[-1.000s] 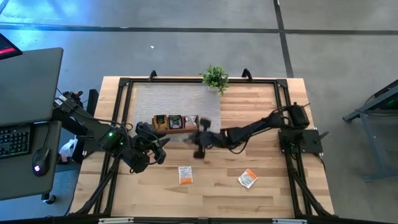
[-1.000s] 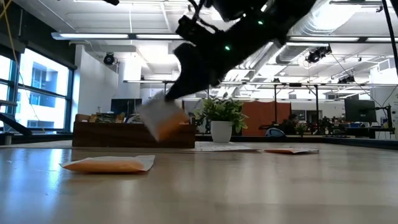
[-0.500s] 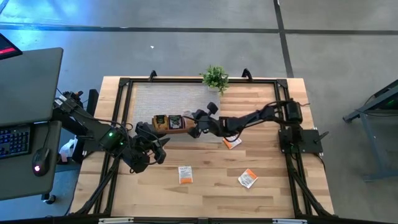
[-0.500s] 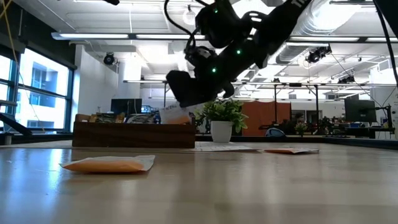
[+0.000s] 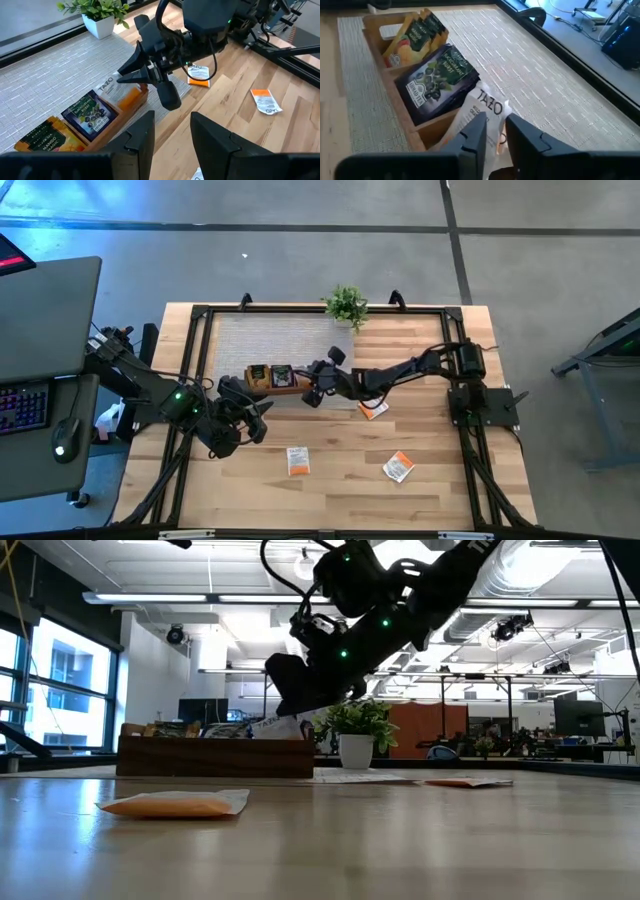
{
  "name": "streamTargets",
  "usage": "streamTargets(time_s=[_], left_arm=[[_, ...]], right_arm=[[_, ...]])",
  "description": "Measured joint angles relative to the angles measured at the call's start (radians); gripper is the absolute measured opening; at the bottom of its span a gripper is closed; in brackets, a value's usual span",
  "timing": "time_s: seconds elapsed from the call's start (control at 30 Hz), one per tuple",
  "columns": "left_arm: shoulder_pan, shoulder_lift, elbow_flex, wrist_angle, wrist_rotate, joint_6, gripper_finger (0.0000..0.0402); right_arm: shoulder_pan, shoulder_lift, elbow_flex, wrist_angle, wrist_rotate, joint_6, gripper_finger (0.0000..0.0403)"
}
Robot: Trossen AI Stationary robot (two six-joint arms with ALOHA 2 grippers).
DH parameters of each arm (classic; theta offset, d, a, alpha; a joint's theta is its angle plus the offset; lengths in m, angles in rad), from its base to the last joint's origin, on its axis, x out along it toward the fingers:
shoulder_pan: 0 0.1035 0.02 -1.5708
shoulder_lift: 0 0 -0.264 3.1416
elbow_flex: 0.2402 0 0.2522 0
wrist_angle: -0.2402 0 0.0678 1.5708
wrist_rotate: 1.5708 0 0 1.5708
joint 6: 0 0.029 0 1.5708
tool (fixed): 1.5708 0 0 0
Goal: Pick & Place Tea
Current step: Put the orange tea bag into the right section of the wooden organizer
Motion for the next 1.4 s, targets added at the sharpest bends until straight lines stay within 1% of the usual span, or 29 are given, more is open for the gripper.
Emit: streamTargets(time_s=[0.1,0.27,0.33,0.4,0.47,0.53,0.6,0.67,0.83,0.97,1.07,1.1,1.17,1.27,1.33,1.4], left_arm=[[0.000,0.000,0.000,0.000,0.000,0.000,0.0124],[0.000,0.000,0.000,0.000,0.000,0.001,0.0124],[0.000,0.000,0.000,0.000,0.000,0.001,0.0124],[0.000,0.000,0.000,0.000,0.001,0.001,0.0124],[0.000,0.000,0.000,-0.001,0.008,0.001,0.0124],[0.000,0.000,0.000,0.001,0.016,0.001,0.0124],[0.000,0.000,0.000,0.003,0.018,0.001,0.0124],[0.000,0.000,0.000,0.002,0.019,0.001,0.0124],[0.000,0.013,0.000,0.004,0.042,0.001,0.0124],[0.000,0.047,0.000,0.006,0.080,0.001,0.0124],[0.000,0.061,0.000,0.003,0.110,0.019,0.0124],[0.001,0.063,0.000,0.004,0.115,0.041,0.0124],[0.001,0.067,0.000,0.002,0.111,0.092,0.0124],[0.001,0.068,0.000,0.012,0.071,0.105,0.0124],[0.001,0.068,0.000,0.014,0.041,0.081,0.0124],[0.001,0.068,0.000,0.015,0.026,0.073,0.0124]], right_arm=[[0.000,-0.009,0.000,-0.008,-0.002,0.005,0.0082],[0.029,-0.075,0.000,-0.011,-0.094,0.005,0.0107],[0.049,-0.115,0.000,-0.036,-0.130,-0.031,0.0115],[0.071,-0.159,0.000,-0.070,-0.132,-0.085,0.0121],[0.092,-0.203,0.000,-0.129,-0.103,-0.129,0.0123],[0.111,-0.247,0.001,-0.210,-0.047,-0.144,0.0123],[0.128,-0.290,0.001,-0.314,0.000,-0.150,0.0124],[0.148,-0.341,0.001,-0.444,0.012,-0.137,0.0124],[0.216,-0.450,0.001,-0.723,-0.045,-0.001,0.0124],[0.268,-0.504,-0.042,-0.824,-0.070,0.113,0.0124],[0.275,-0.533,-0.126,-0.848,-0.104,0.243,0.0124],[0.275,-0.545,-0.161,-0.847,-0.094,0.292,0.0124],[0.271,-0.565,-0.217,-0.842,-0.037,0.368,0.0124],[0.252,-0.589,-0.297,-0.825,0.021,0.458,0.0124],[0.228,-0.589,-0.347,-0.804,0.014,0.502,0.0124],[0.197,-0.588,-0.405,-0.778,-0.033,0.529,0.0124]])
